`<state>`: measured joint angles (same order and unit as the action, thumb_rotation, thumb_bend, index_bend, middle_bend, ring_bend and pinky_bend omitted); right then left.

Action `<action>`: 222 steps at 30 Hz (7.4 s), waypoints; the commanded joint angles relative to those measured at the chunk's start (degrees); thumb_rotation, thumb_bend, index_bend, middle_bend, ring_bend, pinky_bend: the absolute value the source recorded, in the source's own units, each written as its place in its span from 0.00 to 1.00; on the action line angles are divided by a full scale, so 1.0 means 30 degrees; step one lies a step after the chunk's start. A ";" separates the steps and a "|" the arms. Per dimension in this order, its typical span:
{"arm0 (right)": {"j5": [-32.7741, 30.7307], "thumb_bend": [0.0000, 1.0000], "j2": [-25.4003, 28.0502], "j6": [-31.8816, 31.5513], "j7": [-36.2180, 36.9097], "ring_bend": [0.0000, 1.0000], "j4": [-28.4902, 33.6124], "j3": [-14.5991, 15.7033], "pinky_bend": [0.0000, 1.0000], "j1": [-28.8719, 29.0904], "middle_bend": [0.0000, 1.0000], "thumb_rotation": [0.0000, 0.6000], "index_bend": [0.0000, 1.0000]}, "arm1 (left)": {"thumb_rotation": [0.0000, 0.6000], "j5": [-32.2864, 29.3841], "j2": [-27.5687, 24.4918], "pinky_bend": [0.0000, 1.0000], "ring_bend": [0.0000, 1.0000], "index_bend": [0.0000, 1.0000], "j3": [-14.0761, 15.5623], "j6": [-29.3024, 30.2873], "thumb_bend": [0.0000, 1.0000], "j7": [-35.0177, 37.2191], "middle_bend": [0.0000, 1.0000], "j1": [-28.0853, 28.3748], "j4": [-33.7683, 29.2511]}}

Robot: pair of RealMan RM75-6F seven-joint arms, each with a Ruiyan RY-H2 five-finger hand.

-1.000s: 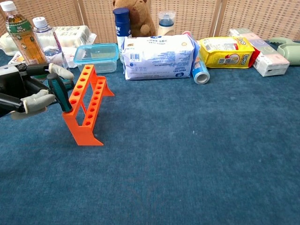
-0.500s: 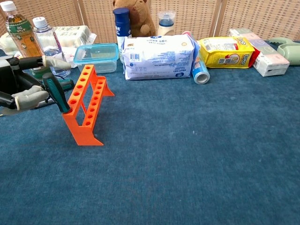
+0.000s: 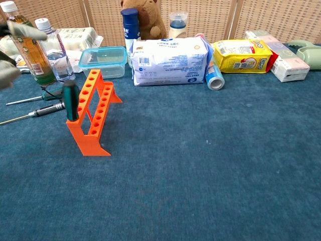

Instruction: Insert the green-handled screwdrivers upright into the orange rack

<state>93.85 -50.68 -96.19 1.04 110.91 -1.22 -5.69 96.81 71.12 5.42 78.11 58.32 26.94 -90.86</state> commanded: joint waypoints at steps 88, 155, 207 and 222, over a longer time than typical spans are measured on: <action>-0.0605 0.00 0.0096 0.0585 0.0255 0.03 -0.0167 -0.0104 0.00 0.0288 0.16 1.00 0.13 | 1.00 -2.1615 0.7860 0.91 0.87 0.24 -0.7568 -0.9693 0.35 -2.4021 0.90 0.5394 0.8543; -0.0315 0.00 0.0278 0.0353 0.0695 0.03 -0.0223 -0.0010 0.00 0.0197 0.16 1.00 0.13 | 1.00 -2.4577 0.9721 0.91 0.87 0.49 -0.8409 -1.0162 0.50 -2.7695 0.90 0.6520 1.1212; 0.0043 0.00 0.0105 0.0449 0.0222 0.03 -0.0116 0.0189 0.00 0.0199 0.16 1.00 0.13 | 1.00 -1.4342 -0.1742 0.91 0.87 0.52 -0.9136 -0.6552 0.51 -1.7702 0.90 0.0401 -0.7416; -0.0037 0.00 -0.0028 0.0581 -0.0142 0.03 -0.0076 0.0198 0.00 0.0240 0.16 1.00 0.13 | 1.00 -0.2761 -0.2974 0.91 0.87 0.52 -0.7246 -0.7452 0.51 -0.3194 0.90 -0.1540 -0.5937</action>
<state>93.74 -50.76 -94.44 0.61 110.68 -0.62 -4.97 79.72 62.52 -19.32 55.06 39.92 23.47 -111.54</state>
